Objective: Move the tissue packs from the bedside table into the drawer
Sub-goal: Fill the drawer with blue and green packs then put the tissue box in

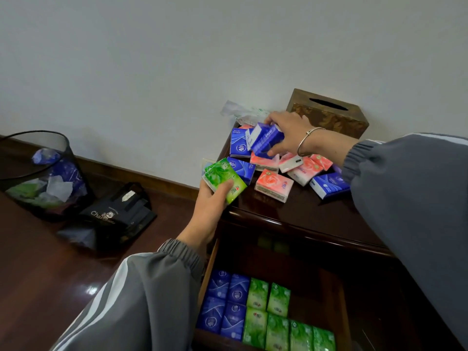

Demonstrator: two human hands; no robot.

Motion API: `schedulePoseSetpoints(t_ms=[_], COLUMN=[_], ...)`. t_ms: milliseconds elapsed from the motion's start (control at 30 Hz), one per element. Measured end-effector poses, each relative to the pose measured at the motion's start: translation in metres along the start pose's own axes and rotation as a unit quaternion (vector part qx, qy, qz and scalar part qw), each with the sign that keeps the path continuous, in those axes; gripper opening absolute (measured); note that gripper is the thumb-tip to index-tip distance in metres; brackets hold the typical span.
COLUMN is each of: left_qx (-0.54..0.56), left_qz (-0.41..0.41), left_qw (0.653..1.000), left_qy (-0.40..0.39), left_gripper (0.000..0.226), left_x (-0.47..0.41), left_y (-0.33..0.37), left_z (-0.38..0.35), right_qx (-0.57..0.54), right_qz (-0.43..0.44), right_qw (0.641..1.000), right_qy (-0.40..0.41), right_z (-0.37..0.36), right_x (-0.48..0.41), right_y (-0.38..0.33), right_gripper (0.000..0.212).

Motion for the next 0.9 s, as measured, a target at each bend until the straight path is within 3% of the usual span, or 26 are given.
schedulePoseSetpoints(t_ms=[100, 233, 300, 367, 433, 533, 633, 767, 900], left_qx=[0.002, -0.015, 0.002, 0.018, 0.005, -0.045, -0.122, -0.248, -0.334], left_qz=[0.004, 0.010, 0.009, 0.019, 0.036, 0.110, 0.208, 0.225, 0.249], left_qw=[1.000, 0.998, 0.998, 0.999, 0.999, 0.993, 0.970, 0.942, 0.909], left_qy=[0.016, 0.054, 0.061, 0.038, 0.010, -0.008, -0.020, 0.034, 0.000], left_gripper=[0.062, 0.050, 0.037, 0.038, 0.034, 0.032, 0.034, 0.027, 0.046], left_x=[0.002, 0.015, 0.030, 0.055, 0.084, 0.122, 0.142, 0.134, 0.107], left_y=[0.002, 0.008, 0.008, 0.001, -0.012, -0.059, -0.109, -0.140, -0.169], left_z=[0.001, 0.001, 0.004, 0.007, 0.011, 0.021, 0.023, 0.031, 0.025], right_qx=[-0.171, -0.384, -0.452, -0.513, -0.593, -0.674, -0.702, -0.711, -0.680], right_qz=[0.005, -0.033, -0.047, -0.080, -0.121, -0.216, -0.306, -0.368, -0.410], right_qw=[0.978, 0.898, 0.866, 0.831, 0.773, 0.685, 0.621, 0.579, 0.590], right_qy=[0.118, 0.210, 0.207, 0.199, 0.191, 0.173, 0.166, 0.154, 0.146], right_z=[0.036, 0.054, 0.043, 0.019, -0.017, -0.083, -0.137, -0.180, -0.205], right_x=[0.031, 0.108, 0.158, 0.212, 0.264, 0.326, 0.363, 0.377, 0.386], right_y=[-0.006, -0.008, -0.007, 0.000, 0.008, 0.018, 0.020, 0.022, 0.041], right_gripper=[0.068, 0.063, 0.059, 0.056, 0.053, 0.049, 0.041, 0.039, 0.038])
Point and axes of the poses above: each hand's wrist, its own x-axis away from the middle knuckle, its own z-axis out of the back of the hand, y = z × x, the point moved 8 cm from there along -x, towards the middle knuckle, and after that the axes turned 7 degrees about z, right-handed, at the moved point
